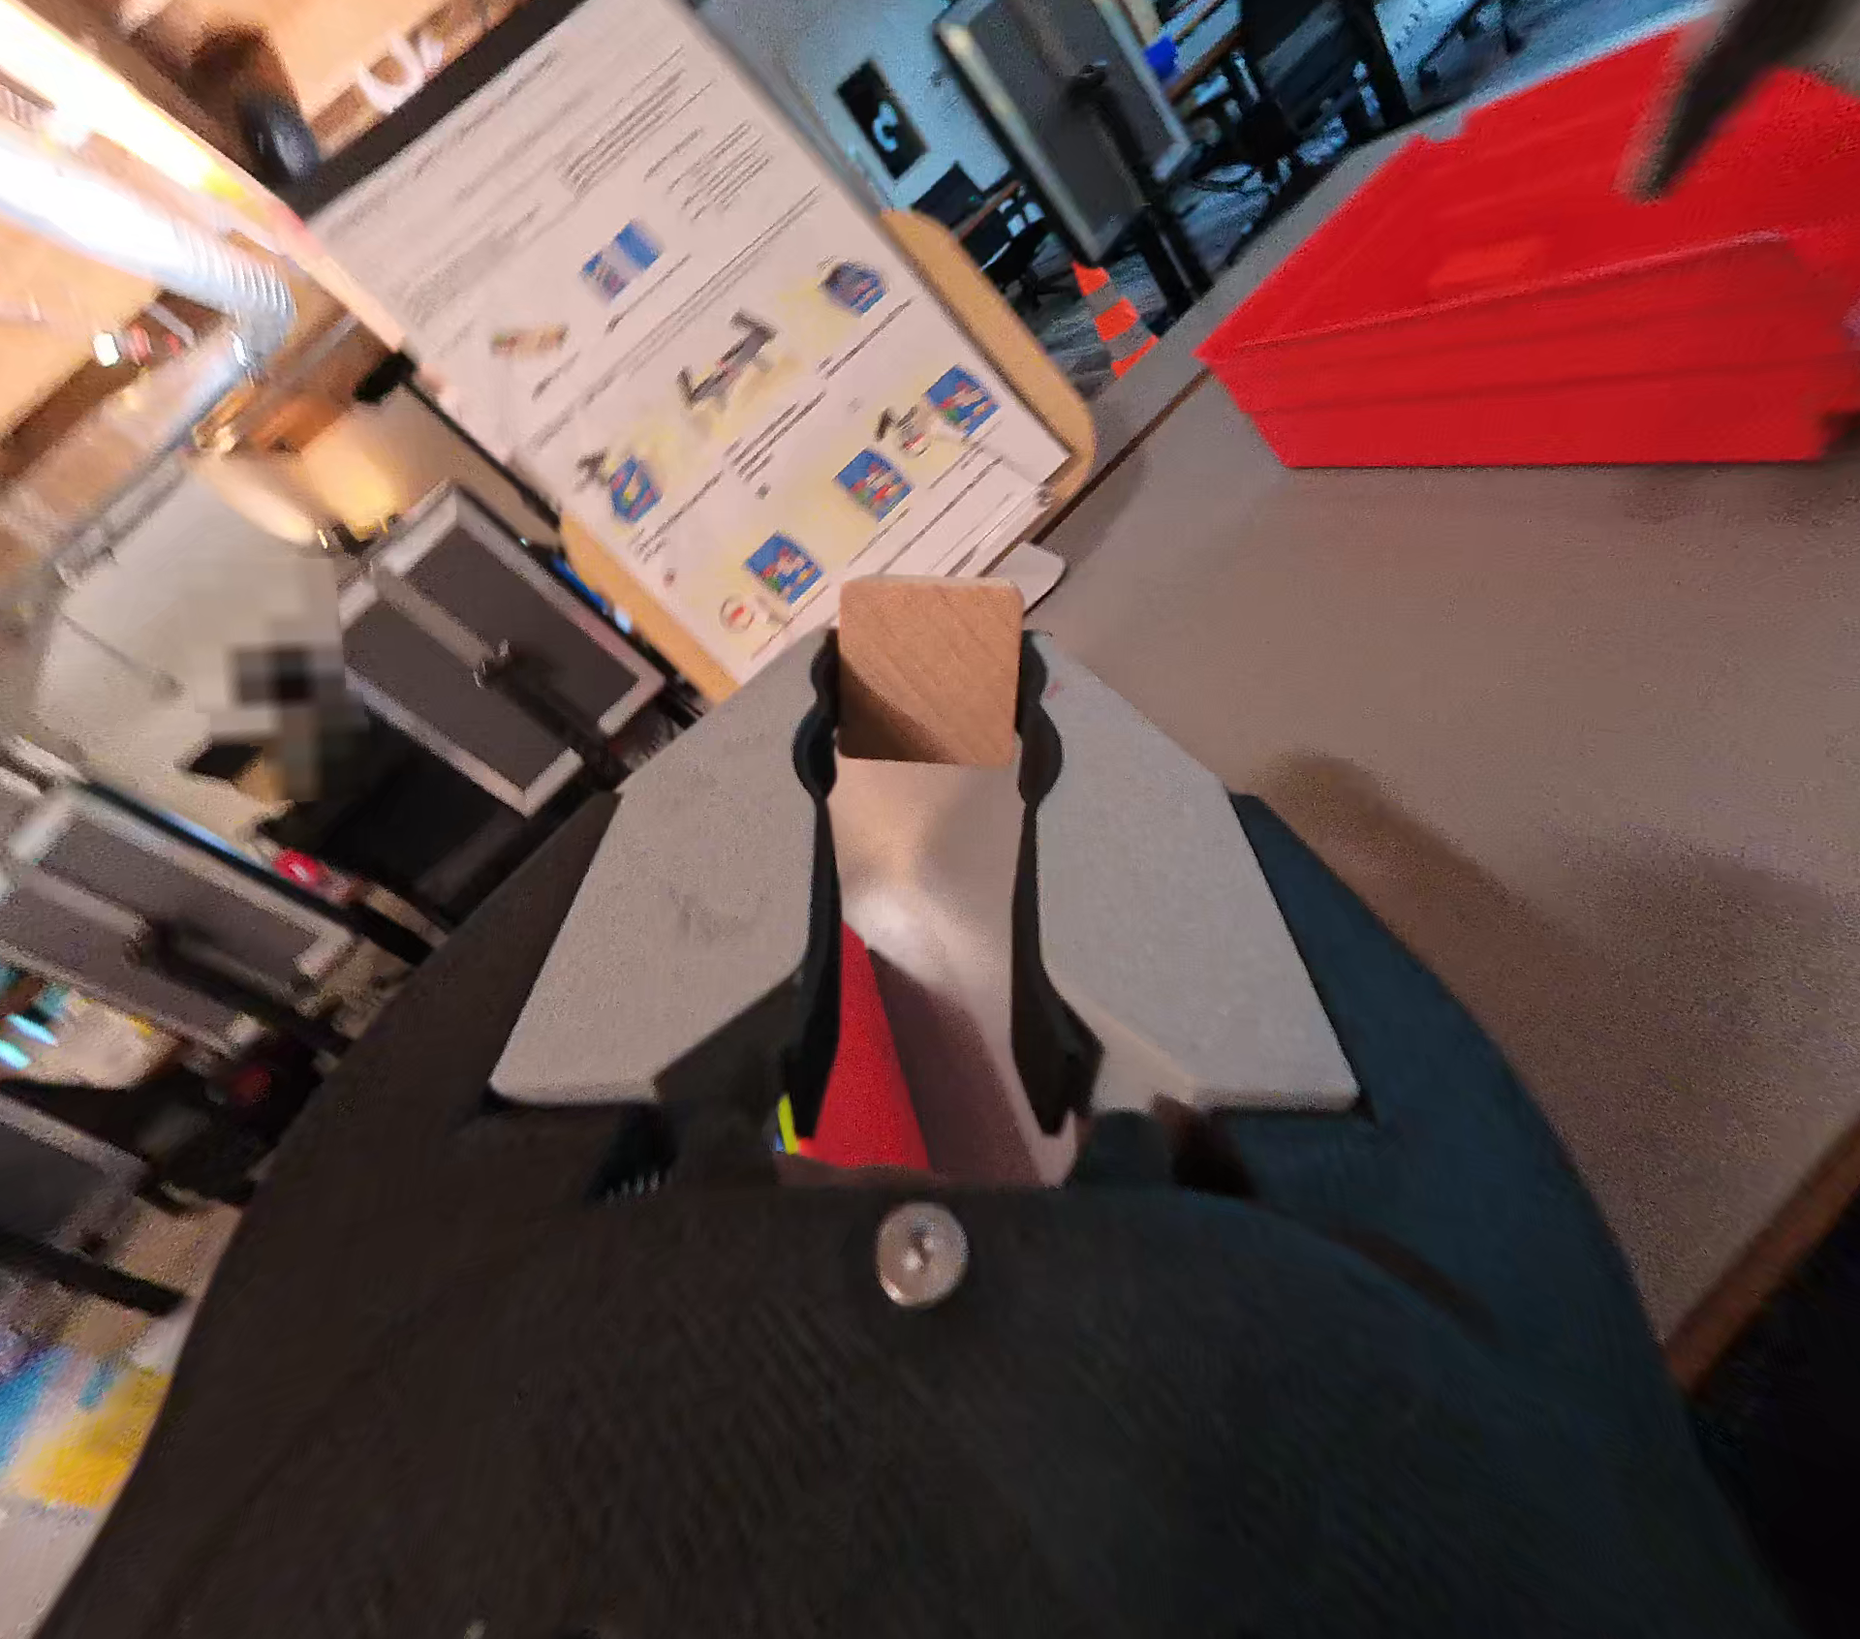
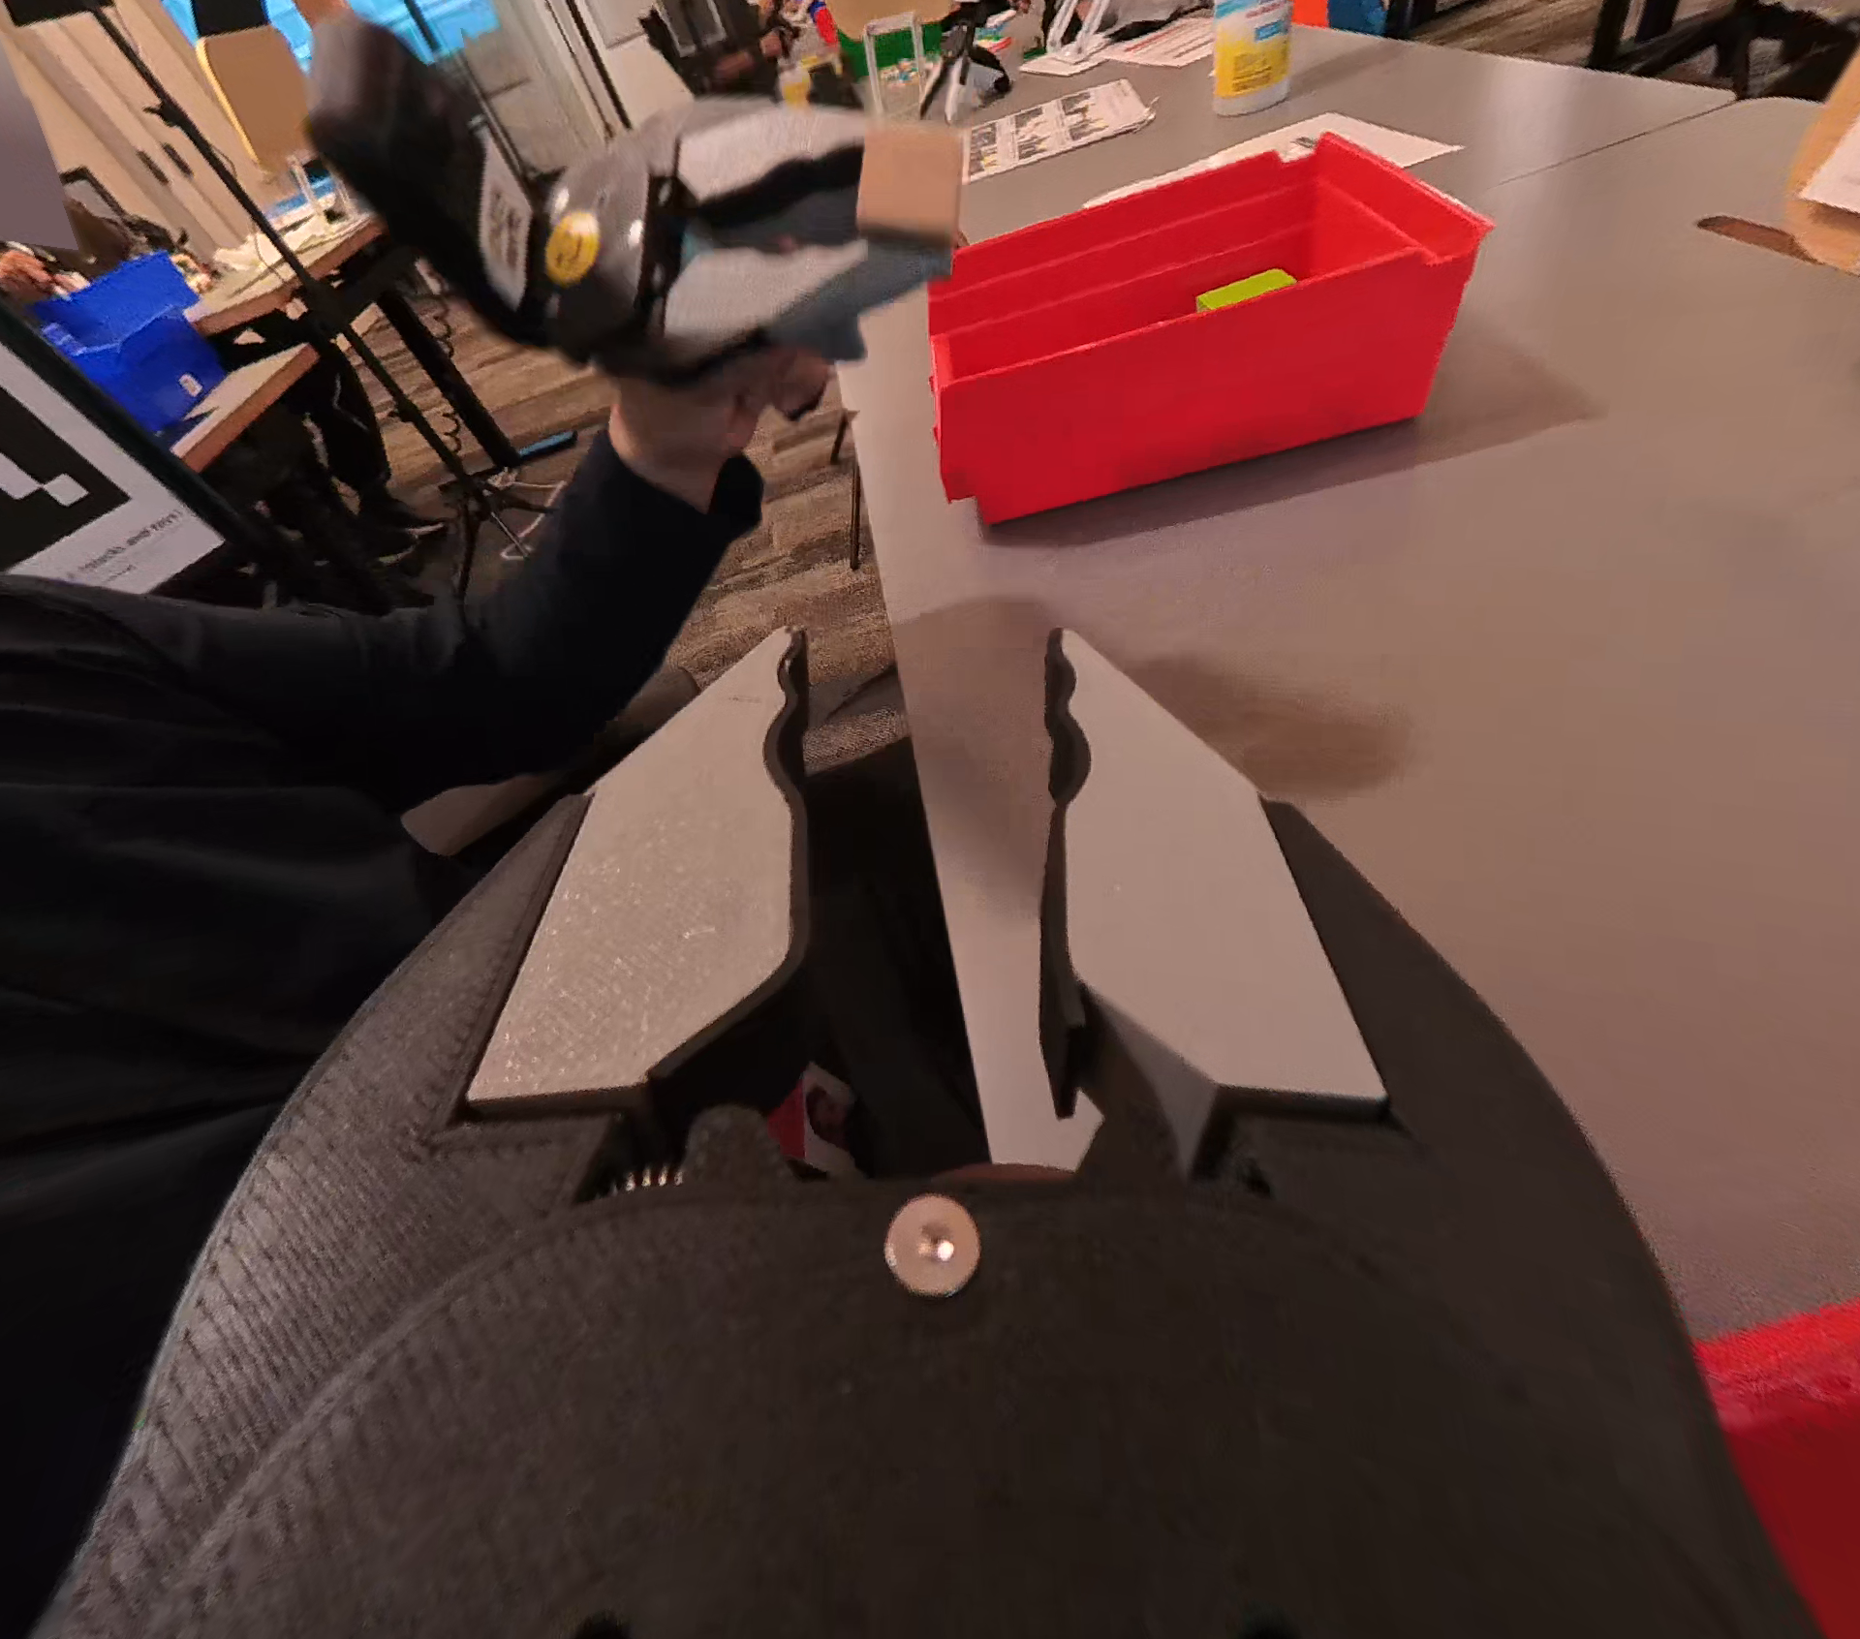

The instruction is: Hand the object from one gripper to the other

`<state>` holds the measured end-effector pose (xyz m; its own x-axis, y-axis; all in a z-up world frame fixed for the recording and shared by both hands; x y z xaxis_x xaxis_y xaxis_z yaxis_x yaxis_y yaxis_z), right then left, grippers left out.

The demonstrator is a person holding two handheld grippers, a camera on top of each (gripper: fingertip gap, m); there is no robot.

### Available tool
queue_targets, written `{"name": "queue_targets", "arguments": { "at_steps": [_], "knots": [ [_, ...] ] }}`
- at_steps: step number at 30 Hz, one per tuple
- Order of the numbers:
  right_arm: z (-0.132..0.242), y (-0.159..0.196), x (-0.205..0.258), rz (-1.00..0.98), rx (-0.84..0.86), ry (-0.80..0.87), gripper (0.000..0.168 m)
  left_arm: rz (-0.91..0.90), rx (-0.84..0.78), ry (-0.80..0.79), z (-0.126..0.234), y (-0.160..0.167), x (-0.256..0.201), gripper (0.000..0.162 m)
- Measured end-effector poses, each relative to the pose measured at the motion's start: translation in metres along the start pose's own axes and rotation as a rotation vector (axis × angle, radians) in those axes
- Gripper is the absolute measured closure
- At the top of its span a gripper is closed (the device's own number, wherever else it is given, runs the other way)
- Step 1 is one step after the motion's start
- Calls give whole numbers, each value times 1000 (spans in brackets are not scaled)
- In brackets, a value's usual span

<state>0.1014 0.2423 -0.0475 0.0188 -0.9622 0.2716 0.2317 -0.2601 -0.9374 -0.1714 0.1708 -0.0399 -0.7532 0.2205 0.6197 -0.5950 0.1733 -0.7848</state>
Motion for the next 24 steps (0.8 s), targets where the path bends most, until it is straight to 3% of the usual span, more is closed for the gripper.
{"name": "queue_targets", "arguments": {
  "at_steps": [5,13,19,21,22,24],
  "knots": [
    [-3,-5,15,21,-58,9,121,-295,-72,-4,-4,-40,-72,130],
    [-23,-5,30,14,-68,-51,113,-367,-127,9,-4,-45,-103,130],
    [-53,7,24,30,1,54,113,-406,-99,11,-8,-41,-113,130],
    [-58,8,23,28,-6,66,119,-413,-77,8,-10,-39,-115,130],
    [-60,9,23,36,-6,82,134,-418,-70,4,-10,-39,-115,130],
    [-64,11,21,46,1,113,137,-422,-39,-3,-12,-38,-116,130]
  ]
}}
Point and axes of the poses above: each gripper's, where its closed fingertips meet, z back along the fingers, y out of its underside, x = y × z across the jaws, the point moved 9 cm from there along z, back along the fingers, and after that the axes turned 1 degree about -y, right-handed, at the moved point
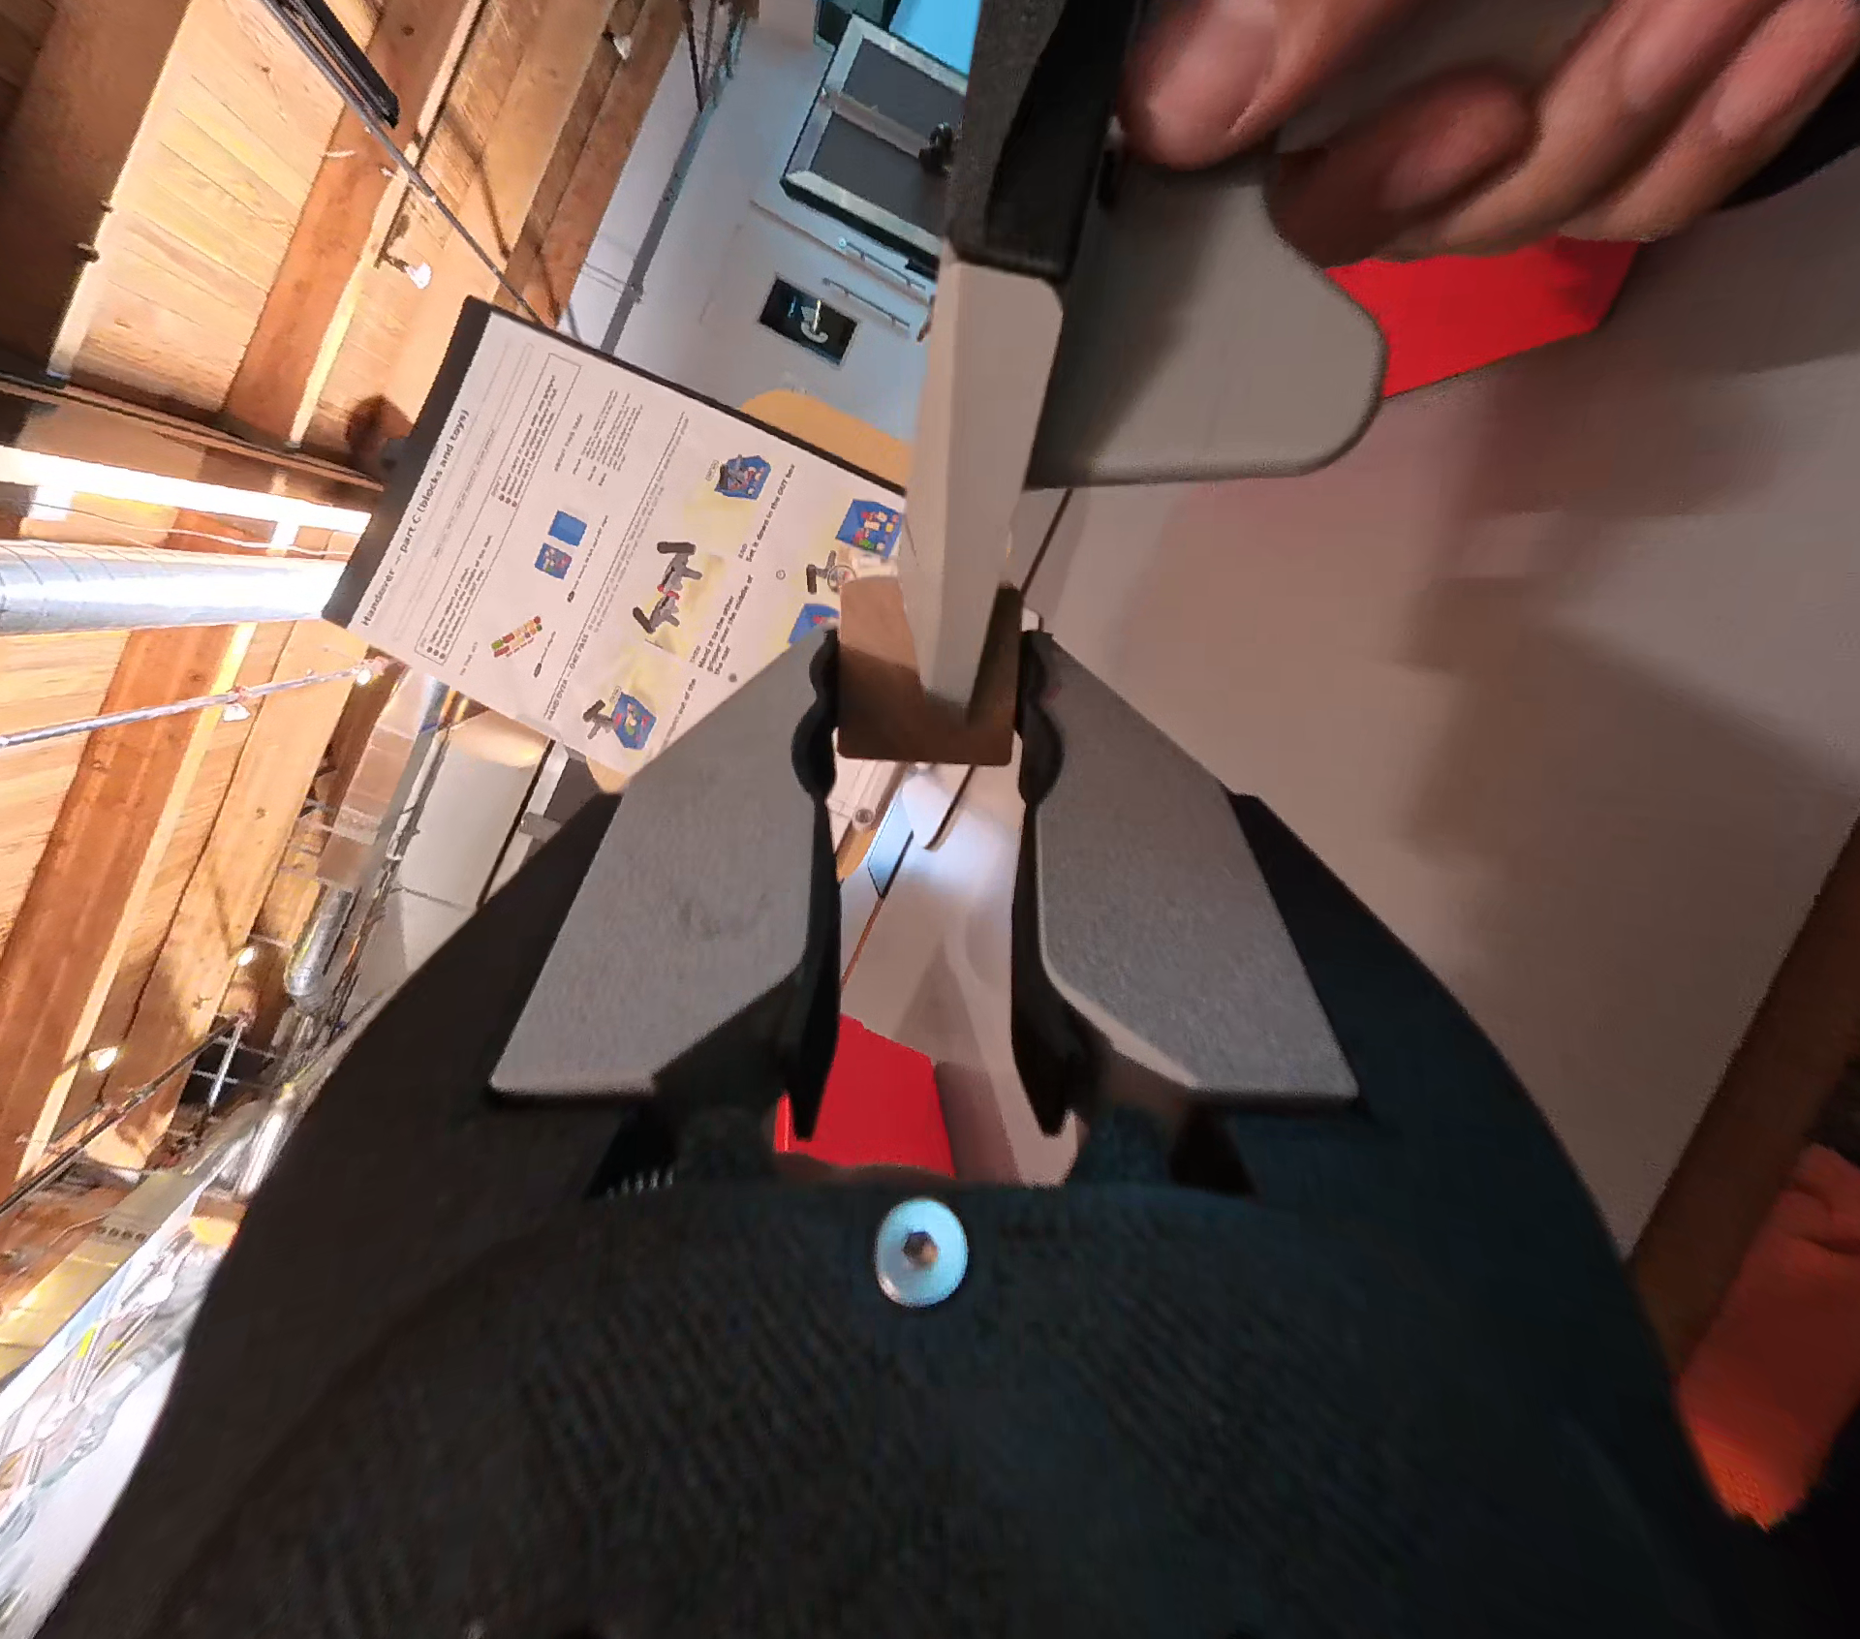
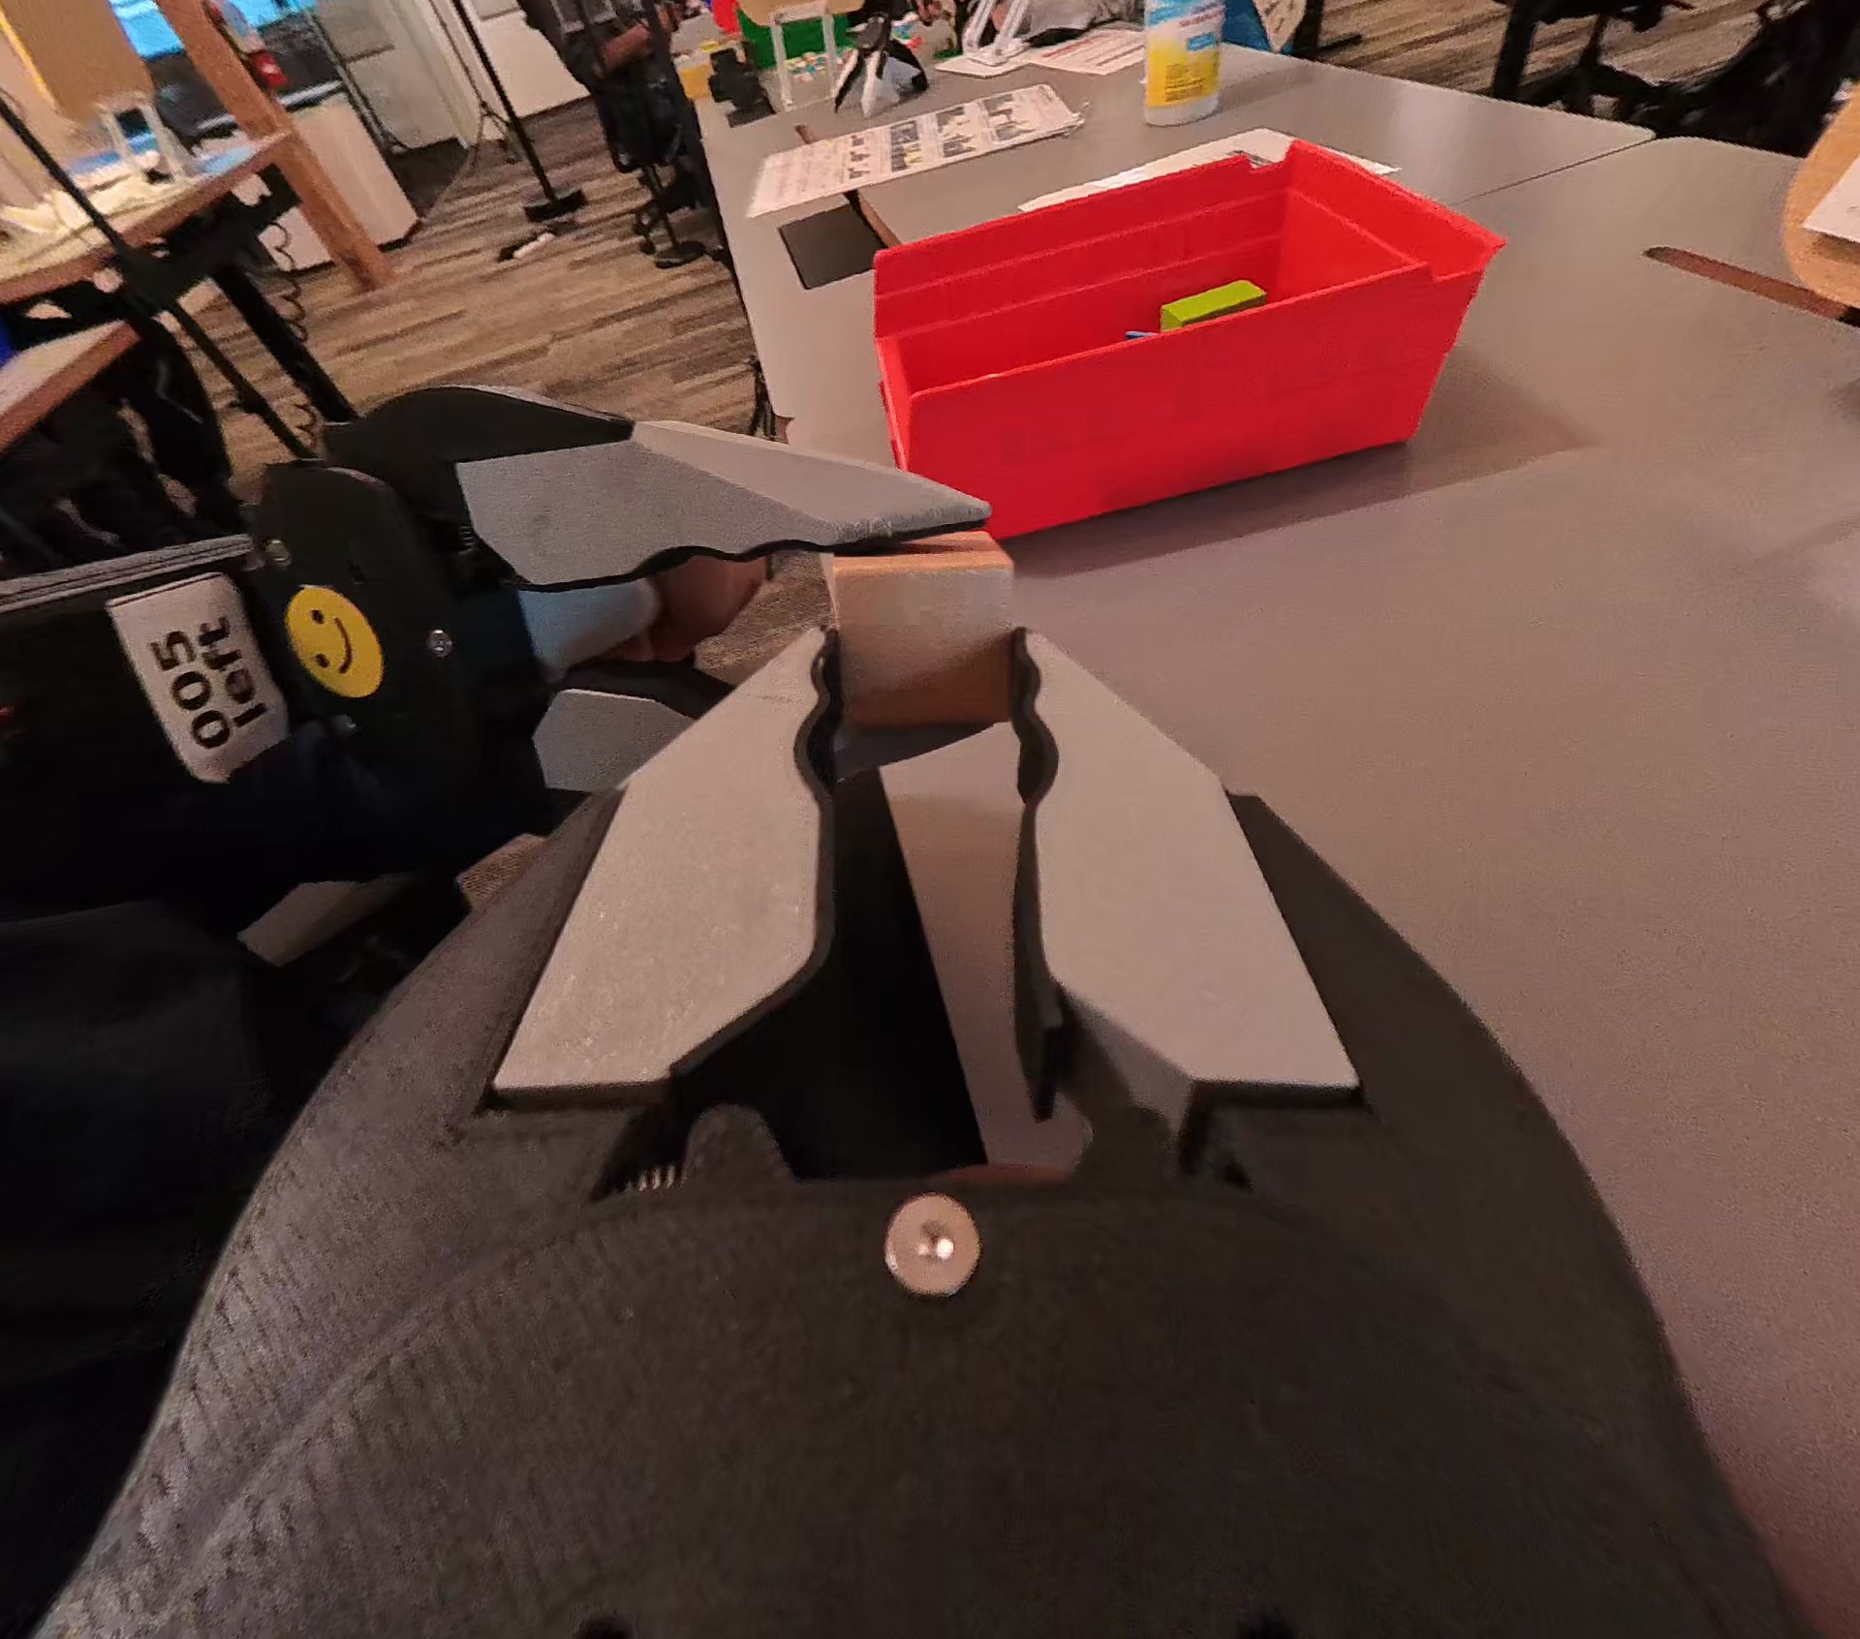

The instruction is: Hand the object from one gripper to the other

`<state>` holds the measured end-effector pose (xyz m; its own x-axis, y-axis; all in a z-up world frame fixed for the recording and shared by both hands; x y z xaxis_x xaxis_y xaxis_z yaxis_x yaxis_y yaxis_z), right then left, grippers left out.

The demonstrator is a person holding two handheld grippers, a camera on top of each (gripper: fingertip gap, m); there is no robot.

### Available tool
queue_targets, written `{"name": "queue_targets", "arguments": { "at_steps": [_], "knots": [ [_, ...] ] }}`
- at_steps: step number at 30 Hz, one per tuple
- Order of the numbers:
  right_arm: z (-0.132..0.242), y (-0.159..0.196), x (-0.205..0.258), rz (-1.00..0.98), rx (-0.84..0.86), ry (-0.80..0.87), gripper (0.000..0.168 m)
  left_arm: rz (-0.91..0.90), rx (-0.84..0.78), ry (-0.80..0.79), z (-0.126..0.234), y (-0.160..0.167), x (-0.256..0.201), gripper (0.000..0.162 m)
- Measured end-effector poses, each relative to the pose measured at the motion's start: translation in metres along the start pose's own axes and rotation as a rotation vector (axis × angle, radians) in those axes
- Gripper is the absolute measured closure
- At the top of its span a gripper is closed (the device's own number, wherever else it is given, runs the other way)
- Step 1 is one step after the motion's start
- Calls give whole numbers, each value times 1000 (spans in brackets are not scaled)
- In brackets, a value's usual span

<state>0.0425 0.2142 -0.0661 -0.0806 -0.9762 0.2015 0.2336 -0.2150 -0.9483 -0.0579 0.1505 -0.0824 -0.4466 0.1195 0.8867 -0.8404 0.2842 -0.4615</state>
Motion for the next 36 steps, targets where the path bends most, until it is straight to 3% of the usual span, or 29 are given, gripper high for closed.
{"name": "queue_targets", "arguments": {
  "at_steps": [11,18,27,33,36],
  "knots": [
    [-8,7,-4,-2,40,31,134,-27,61,0,-5,-1,-7,130],
    [-10,9,-11,-97,11,-64,136,196,26,97,-5,4,-1,130],
    [-13,12,-13,-167,-1,-134,136,183,44,72,-6,6,-4,127],
    [-3,8,-16,-172,-28,-136,136,291,41,100,0,12,13,100],
    [30,-5,-33,-151,-101,-35,136,316,66,71,4,20,27,99]
  ]
}}
Point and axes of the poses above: each gripper's, where its closed fingertips meet, z back along the fingers, y out of its underside, x = y × z across the jaws, the point moved 9 cm from there along z, back along the fingers, and after that the axes turned 1 degree about -y, right-handed, at the moved point
